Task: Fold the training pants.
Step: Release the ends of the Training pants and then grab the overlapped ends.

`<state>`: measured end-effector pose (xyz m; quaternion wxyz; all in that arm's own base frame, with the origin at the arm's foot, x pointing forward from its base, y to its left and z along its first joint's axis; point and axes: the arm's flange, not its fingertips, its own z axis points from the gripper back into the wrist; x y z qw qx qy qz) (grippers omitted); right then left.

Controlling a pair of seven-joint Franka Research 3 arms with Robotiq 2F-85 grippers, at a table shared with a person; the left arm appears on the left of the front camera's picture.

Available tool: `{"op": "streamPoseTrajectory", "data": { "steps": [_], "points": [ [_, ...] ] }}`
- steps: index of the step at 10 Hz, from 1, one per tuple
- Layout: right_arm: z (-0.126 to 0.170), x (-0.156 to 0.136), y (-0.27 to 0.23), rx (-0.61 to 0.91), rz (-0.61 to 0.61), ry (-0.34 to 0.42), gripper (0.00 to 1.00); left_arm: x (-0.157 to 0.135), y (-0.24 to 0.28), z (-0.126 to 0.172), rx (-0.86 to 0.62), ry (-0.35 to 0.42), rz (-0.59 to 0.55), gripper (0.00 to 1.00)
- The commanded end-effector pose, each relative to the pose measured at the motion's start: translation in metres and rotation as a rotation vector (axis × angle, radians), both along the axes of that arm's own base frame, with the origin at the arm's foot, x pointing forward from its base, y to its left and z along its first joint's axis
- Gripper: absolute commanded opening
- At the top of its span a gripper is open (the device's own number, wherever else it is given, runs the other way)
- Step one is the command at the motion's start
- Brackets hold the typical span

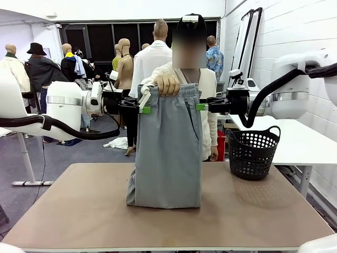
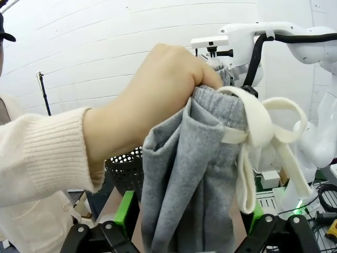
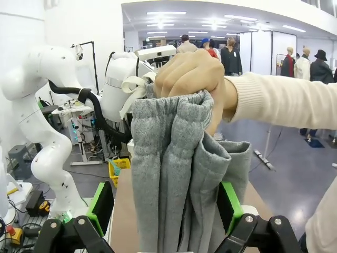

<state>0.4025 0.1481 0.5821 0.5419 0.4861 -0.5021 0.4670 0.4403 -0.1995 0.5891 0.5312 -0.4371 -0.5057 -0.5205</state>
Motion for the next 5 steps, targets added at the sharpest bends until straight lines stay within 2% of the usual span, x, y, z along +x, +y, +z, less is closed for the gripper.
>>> {"op": "streamPoseTrajectory", "data": {
  "steps": [1,5],
  "points": [
    [-0.010,0.002,0.009,0.024,-0.022,-0.035,1.00,-0.001,-0.005,0.008,0.011,0.011,-0.001,1.00],
    [-0.013,0.012,0.017,0.017,-0.068,-0.079,1.00,-0.002,-0.006,0.007,0.013,0.014,-0.008,1.00]
  ]
}}
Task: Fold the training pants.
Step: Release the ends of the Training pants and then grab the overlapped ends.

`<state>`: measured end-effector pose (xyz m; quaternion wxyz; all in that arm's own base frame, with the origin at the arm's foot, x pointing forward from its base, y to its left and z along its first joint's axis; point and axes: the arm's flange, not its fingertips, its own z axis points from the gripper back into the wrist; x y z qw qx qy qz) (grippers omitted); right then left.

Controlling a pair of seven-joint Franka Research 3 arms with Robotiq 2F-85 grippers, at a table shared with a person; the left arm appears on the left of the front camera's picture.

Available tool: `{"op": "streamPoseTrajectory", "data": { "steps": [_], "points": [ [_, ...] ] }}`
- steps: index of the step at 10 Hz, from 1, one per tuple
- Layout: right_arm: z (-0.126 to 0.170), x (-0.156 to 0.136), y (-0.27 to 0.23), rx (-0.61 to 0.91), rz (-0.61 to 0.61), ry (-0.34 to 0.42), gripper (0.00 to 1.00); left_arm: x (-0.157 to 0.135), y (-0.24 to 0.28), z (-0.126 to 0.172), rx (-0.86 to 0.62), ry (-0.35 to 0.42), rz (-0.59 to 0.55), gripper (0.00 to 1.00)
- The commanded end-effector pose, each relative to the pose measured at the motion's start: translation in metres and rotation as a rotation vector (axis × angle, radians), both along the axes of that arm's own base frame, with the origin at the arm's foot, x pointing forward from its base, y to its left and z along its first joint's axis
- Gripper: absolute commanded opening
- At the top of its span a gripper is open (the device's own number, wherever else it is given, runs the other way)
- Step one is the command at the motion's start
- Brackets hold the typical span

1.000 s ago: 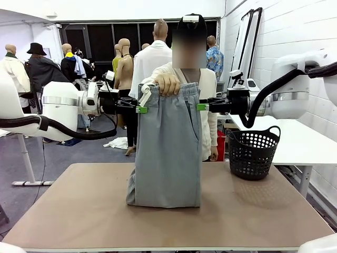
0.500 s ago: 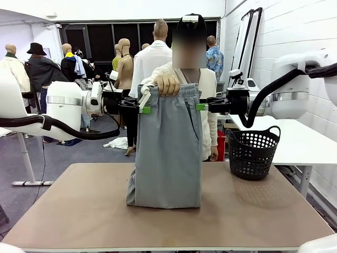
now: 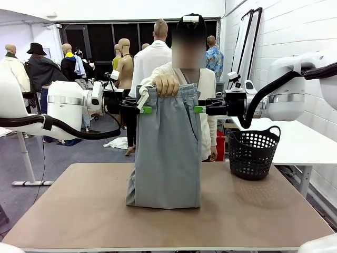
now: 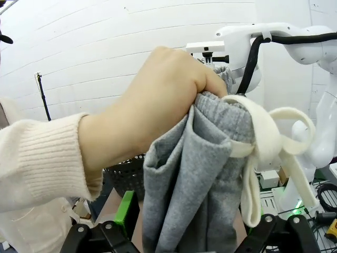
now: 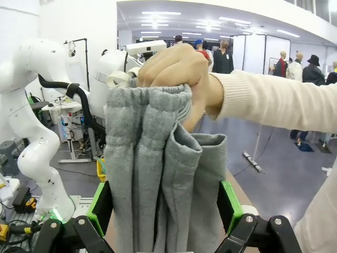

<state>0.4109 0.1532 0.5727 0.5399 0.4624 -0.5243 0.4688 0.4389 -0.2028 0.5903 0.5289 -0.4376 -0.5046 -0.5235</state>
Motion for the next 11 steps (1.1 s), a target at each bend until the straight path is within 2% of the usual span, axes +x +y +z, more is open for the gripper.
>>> {"op": "streamPoseTrajectory", "data": {
  "steps": [1,3,7,11],
  "points": [
    [-0.004,0.007,0.015,0.023,-0.021,-0.032,1.00,0.000,-0.003,0.005,0.012,0.018,-0.006,1.00],
    [-0.004,0.013,0.022,0.031,-0.001,-0.010,1.00,0.001,-0.002,0.004,0.011,0.023,-0.010,1.00],
    [-0.003,0.015,0.026,0.062,0.091,0.082,1.00,0.009,-0.004,0.000,0.022,0.031,-0.003,1.00],
    [0.000,0.005,0.017,0.064,0.139,0.093,1.00,0.014,-0.010,-0.003,0.039,0.043,-0.004,1.00]
  ]
}}
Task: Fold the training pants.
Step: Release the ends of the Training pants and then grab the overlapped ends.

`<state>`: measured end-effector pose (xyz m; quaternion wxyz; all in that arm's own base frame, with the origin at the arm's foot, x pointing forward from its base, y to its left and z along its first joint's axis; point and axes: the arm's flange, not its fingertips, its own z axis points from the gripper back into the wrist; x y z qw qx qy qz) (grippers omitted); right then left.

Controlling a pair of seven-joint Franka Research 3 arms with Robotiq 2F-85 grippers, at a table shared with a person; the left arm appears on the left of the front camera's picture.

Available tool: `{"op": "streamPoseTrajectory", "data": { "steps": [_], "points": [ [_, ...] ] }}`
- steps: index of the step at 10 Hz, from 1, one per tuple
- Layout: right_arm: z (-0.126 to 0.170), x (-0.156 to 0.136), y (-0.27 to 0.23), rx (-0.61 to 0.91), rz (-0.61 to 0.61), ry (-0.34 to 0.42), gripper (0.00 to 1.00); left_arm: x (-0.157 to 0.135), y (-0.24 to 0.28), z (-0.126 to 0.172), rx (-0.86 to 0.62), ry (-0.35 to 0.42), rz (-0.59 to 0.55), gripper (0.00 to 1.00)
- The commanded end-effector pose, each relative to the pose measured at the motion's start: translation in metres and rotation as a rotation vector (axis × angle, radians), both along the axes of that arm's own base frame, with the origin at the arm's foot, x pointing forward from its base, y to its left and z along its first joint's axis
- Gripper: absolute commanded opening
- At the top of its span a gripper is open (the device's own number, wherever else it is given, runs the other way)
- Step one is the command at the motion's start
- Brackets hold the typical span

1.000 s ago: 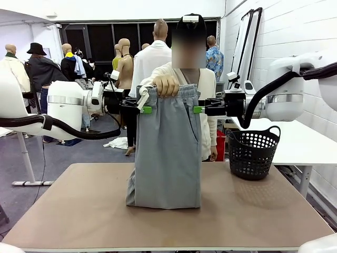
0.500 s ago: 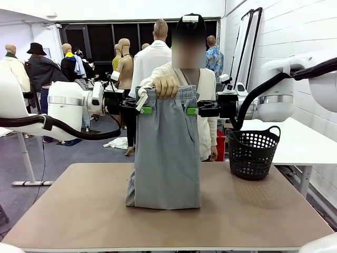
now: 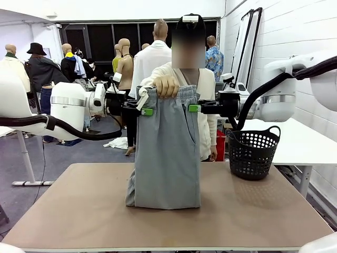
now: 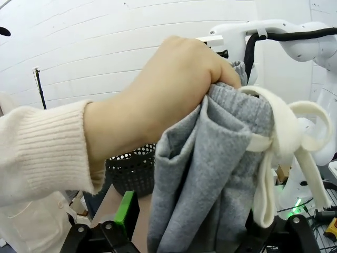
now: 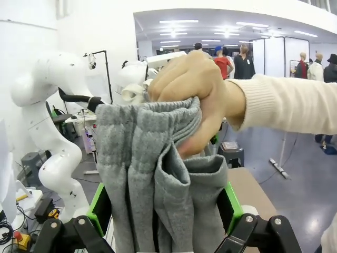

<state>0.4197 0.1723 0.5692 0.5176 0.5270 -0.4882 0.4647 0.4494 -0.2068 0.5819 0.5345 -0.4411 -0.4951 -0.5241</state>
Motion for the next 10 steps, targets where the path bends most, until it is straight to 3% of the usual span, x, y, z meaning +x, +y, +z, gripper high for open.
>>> {"op": "streamPoseTrajectory", "data": {
  "steps": [1,10],
  "points": [
    [0.004,-0.005,-0.001,0.000,0.026,0.003,1.00,0.004,-0.008,0.006,0.032,0.024,0.004,1.00],
    [-0.007,0.002,0.038,-0.051,-0.034,-0.046,1.00,0.002,-0.019,0.011,0.018,0.032,-0.006,1.00]
  ]
}}
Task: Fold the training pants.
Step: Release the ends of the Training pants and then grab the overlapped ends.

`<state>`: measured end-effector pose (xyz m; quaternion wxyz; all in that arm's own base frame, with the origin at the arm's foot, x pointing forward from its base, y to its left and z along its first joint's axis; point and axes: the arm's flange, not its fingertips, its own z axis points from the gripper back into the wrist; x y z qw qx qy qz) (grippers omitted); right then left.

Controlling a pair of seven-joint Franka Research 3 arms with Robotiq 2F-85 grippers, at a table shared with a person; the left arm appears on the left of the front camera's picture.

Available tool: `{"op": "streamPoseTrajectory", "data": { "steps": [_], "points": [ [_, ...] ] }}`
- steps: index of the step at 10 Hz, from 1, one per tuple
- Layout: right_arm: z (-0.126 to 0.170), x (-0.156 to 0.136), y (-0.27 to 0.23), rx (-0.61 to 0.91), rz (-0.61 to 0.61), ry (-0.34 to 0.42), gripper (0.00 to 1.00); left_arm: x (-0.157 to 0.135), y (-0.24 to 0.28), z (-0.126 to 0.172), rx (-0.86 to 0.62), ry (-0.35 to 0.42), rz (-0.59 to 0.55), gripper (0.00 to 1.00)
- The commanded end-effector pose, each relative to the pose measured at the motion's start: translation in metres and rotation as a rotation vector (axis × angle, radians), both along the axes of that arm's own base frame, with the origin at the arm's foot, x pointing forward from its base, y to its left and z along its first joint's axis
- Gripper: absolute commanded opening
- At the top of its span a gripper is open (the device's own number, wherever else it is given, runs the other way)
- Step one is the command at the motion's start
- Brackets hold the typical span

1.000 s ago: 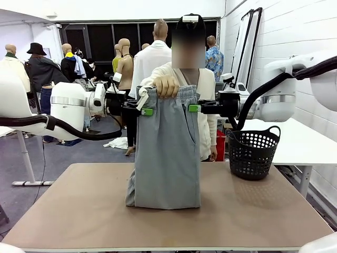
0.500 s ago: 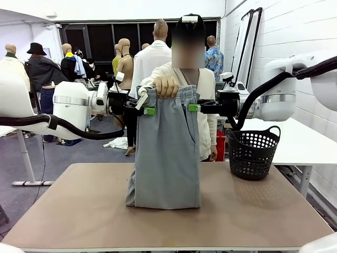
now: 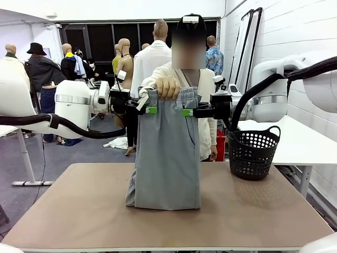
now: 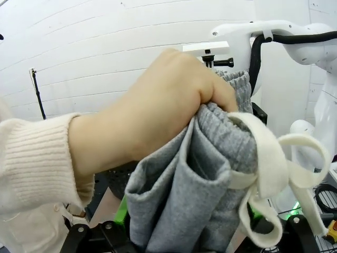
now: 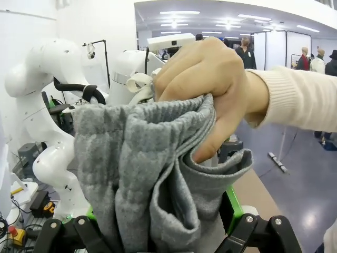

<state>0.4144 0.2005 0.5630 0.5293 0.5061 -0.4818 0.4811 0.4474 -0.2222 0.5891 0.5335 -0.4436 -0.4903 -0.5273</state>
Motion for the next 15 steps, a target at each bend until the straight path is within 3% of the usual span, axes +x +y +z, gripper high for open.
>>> {"op": "streamPoseTrajectory", "data": {
  "steps": [1,5,13,14,15],
  "points": [
    [-0.002,0.010,0.014,0.011,-0.045,-0.046,1.00,0.005,-0.005,0.002,0.008,0.037,-0.003,1.00],
    [-0.004,0.028,0.026,0.042,-0.083,-0.079,1.00,0.013,-0.013,0.001,-0.024,0.068,0.000,1.00],
    [0.003,0.043,0.040,0.031,-0.065,-0.069,1.00,0.026,-0.022,0.005,-0.054,0.122,0.021,1.00],
    [0.004,0.044,0.039,0.038,-0.086,-0.068,0.87,0.025,-0.022,0.003,-0.012,0.109,0.007,0.80],
    [0.005,0.044,0.036,0.036,-0.093,-0.062,0.67,0.023,-0.020,0.002,0.015,0.100,-0.001,0.61]
  ]
}}
